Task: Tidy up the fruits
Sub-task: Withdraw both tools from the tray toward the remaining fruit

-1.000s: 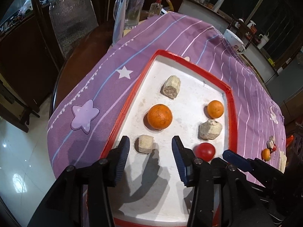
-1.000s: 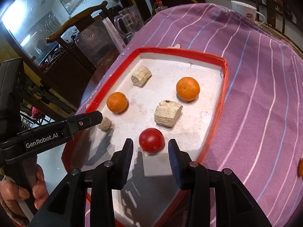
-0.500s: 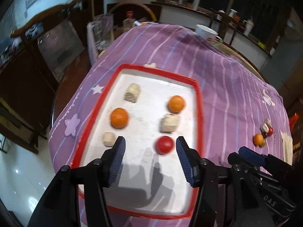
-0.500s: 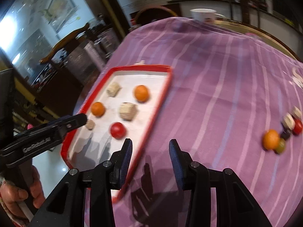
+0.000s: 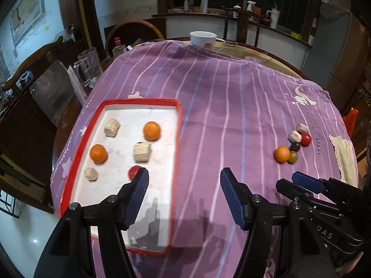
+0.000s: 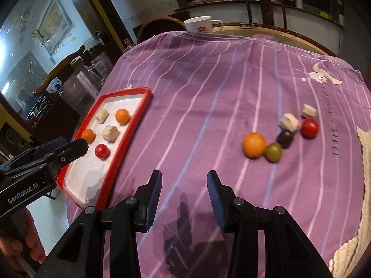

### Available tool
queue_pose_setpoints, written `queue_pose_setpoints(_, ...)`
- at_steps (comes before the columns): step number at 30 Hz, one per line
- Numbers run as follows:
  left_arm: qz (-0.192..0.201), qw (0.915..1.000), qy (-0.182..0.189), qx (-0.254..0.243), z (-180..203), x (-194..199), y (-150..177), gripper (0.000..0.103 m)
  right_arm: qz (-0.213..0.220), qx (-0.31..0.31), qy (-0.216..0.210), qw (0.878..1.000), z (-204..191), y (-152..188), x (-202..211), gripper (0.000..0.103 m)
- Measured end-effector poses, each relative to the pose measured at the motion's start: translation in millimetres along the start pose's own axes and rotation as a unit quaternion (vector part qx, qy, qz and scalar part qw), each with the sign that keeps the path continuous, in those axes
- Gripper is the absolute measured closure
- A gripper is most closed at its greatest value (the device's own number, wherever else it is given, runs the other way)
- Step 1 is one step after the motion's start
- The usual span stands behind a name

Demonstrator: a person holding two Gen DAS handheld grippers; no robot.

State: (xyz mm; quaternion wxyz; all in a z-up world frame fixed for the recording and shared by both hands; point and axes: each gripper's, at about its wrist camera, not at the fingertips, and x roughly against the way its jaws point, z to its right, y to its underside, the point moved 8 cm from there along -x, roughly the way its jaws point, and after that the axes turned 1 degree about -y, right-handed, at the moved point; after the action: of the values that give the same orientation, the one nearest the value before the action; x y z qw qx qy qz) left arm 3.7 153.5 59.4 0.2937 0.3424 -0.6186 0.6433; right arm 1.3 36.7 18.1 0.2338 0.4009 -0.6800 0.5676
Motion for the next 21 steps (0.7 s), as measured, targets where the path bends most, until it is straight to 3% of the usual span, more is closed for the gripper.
queue_pose_setpoints(21, -0.019, 0.9997, 0.017, -0.003, 55.7, -9.3, 7.6, 0.036, -0.007, -0.019, 0.011, 1.0, 58.9, 16.4, 18.0, 0.058)
